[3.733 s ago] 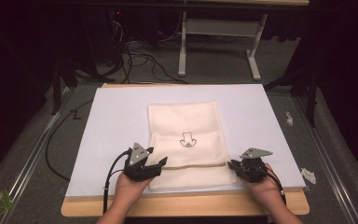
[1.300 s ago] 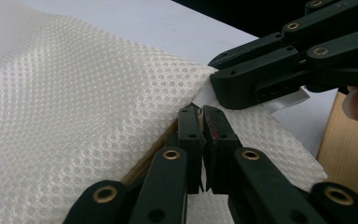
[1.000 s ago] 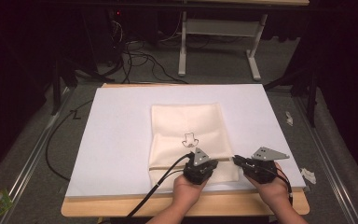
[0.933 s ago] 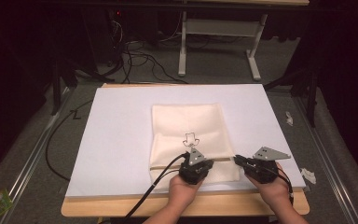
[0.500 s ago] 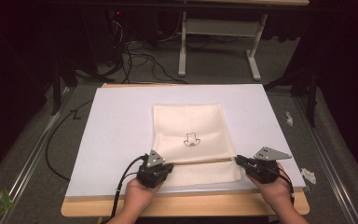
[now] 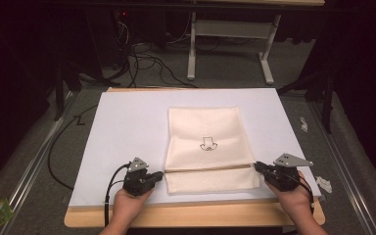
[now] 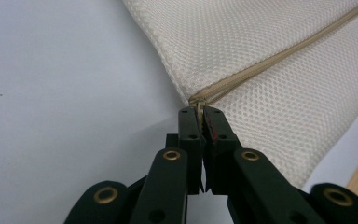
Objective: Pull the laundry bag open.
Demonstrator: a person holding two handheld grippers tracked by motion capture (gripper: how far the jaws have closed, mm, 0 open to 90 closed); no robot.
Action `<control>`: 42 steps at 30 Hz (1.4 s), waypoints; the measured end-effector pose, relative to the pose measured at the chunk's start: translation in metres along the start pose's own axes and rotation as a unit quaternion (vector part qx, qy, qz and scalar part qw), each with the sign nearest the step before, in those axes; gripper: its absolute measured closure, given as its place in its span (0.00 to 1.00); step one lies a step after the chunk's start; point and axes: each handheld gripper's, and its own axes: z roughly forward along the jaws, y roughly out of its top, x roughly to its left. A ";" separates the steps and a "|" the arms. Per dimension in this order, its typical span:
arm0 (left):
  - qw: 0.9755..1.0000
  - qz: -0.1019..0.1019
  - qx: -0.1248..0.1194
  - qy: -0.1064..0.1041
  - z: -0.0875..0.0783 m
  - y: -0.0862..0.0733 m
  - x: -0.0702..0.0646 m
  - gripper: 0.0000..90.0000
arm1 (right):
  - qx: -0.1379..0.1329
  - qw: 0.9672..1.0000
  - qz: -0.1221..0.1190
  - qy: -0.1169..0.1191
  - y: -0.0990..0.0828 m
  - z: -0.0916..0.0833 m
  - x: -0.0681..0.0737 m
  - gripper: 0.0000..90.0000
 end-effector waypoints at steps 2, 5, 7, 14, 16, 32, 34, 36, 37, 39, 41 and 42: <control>1.000 0.001 -0.001 -0.004 0.000 -0.001 0.000 0.97 | -0.001 1.000 0.001 0.002 0.000 0.000 0.000 0.94; 1.000 0.006 -0.004 -0.014 -0.002 -0.001 -0.001 0.96 | 0.000 1.000 0.005 0.003 -0.003 0.000 -0.001 0.93; 1.000 0.015 -0.010 -0.010 -0.004 -0.001 -0.003 0.95 | 0.001 1.000 0.005 0.001 -0.004 0.001 -0.001 0.92; 0.998 0.043 -0.051 0.013 -0.011 0.002 -0.004 0.68 | -0.018 1.000 0.018 0.016 -0.005 0.000 -0.005 0.71; 0.997 0.034 -0.068 0.027 -0.015 0.003 -0.001 0.53 | -0.030 0.999 0.026 -0.001 -0.004 -0.002 -0.009 0.54; 0.978 0.015 -0.141 0.152 -0.058 -0.001 0.041 0.17 | -0.099 0.985 0.086 -0.114 -0.018 -0.047 -0.061 0.20; 0.978 0.014 -0.141 0.153 -0.056 0.000 0.041 0.17 | -0.100 0.984 0.091 -0.115 -0.019 -0.047 -0.062 0.19; 0.979 0.023 -0.133 0.152 -0.054 0.000 0.039 0.17 | -0.096 0.985 0.089 -0.113 -0.019 -0.045 -0.062 0.19; 0.979 0.027 -0.131 0.153 -0.053 0.000 0.038 0.17 | -0.093 0.986 0.085 -0.112 -0.018 -0.043 -0.061 0.19; 0.979 0.034 -0.128 0.152 -0.052 0.001 0.035 0.18 | -0.089 0.987 0.074 -0.111 -0.017 -0.040 -0.057 0.19; 0.979 0.036 -0.129 0.152 -0.052 0.001 0.034 0.18 | -0.088 0.988 0.068 -0.111 -0.016 -0.039 -0.055 0.19; 0.980 0.036 -0.128 0.150 -0.052 0.001 0.034 0.18 | -0.087 0.988 0.068 -0.111 -0.016 -0.039 -0.054 0.19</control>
